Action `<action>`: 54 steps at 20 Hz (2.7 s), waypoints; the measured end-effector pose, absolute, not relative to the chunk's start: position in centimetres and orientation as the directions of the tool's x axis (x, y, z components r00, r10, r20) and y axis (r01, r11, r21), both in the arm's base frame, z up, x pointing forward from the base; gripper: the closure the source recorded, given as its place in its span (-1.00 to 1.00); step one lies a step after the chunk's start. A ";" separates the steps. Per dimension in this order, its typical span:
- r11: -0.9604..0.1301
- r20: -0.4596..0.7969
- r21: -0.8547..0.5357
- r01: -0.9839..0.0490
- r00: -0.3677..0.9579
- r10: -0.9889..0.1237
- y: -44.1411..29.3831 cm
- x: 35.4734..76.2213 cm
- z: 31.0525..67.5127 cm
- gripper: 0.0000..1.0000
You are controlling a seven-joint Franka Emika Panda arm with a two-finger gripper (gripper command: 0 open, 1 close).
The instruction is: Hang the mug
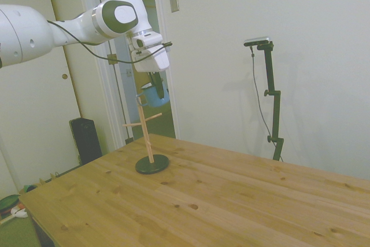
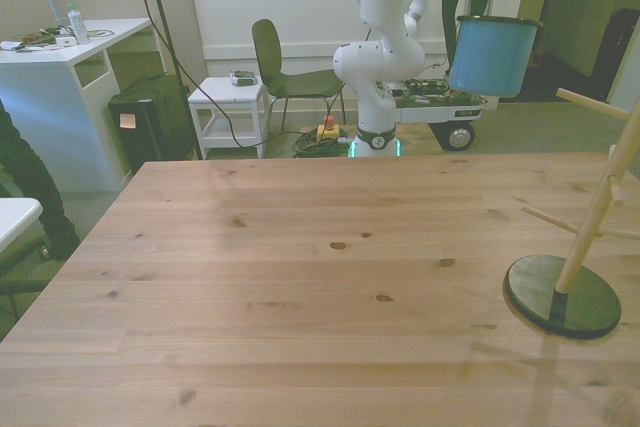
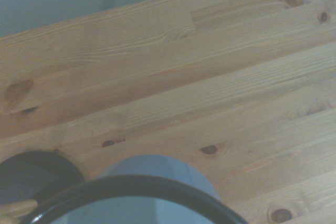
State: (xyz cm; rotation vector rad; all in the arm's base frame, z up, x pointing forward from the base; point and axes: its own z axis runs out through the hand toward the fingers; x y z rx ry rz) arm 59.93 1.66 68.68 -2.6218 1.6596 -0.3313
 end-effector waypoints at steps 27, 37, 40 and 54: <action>-0.419 0.182 -0.120 -0.900 0.395 -0.901 5.7 64.0 66.9 1.00; -0.423 0.179 -0.104 -0.900 0.401 -0.898 5.6 61.7 67.1 1.00; -0.427 0.180 -0.106 -0.898 0.405 -0.896 5.9 61.1 67.2 1.00; -0.383 0.174 -0.139 -0.913 0.358 -0.917 7.9 62.6 66.2 1.00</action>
